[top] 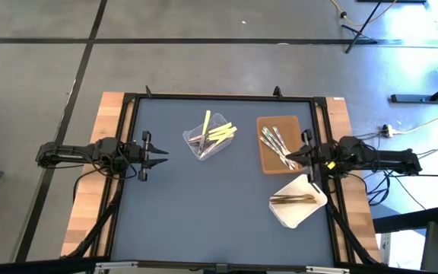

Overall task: Sort silverware by color (type)
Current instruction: Return to Home Position

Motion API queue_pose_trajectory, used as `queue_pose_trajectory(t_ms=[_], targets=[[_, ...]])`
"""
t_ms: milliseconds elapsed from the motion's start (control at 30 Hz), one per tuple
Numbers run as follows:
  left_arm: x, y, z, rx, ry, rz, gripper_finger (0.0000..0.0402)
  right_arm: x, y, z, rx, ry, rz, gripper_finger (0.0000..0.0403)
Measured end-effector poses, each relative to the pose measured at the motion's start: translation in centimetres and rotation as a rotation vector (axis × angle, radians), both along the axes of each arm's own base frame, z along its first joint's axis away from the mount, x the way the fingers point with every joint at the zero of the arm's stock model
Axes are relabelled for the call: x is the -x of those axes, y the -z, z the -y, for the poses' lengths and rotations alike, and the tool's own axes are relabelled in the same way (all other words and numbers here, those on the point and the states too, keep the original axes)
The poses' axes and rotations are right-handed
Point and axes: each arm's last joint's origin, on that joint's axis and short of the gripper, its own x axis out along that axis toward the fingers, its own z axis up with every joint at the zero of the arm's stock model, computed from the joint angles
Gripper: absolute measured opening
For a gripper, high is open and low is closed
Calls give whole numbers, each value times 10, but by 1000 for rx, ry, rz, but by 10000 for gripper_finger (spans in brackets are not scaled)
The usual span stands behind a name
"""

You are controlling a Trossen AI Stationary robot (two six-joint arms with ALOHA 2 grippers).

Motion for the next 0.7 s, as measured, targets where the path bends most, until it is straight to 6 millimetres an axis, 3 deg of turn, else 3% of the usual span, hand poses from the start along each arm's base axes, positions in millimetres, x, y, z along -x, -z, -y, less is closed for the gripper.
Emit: queue_pose_trajectory(t_ms=[467,700], targets=[[0,0,0,0,0,0,98,-8,36,0,-30,-4,52,0],[0,0,0,0,0,0,98,-8,36,0,-38,4,57,0]])
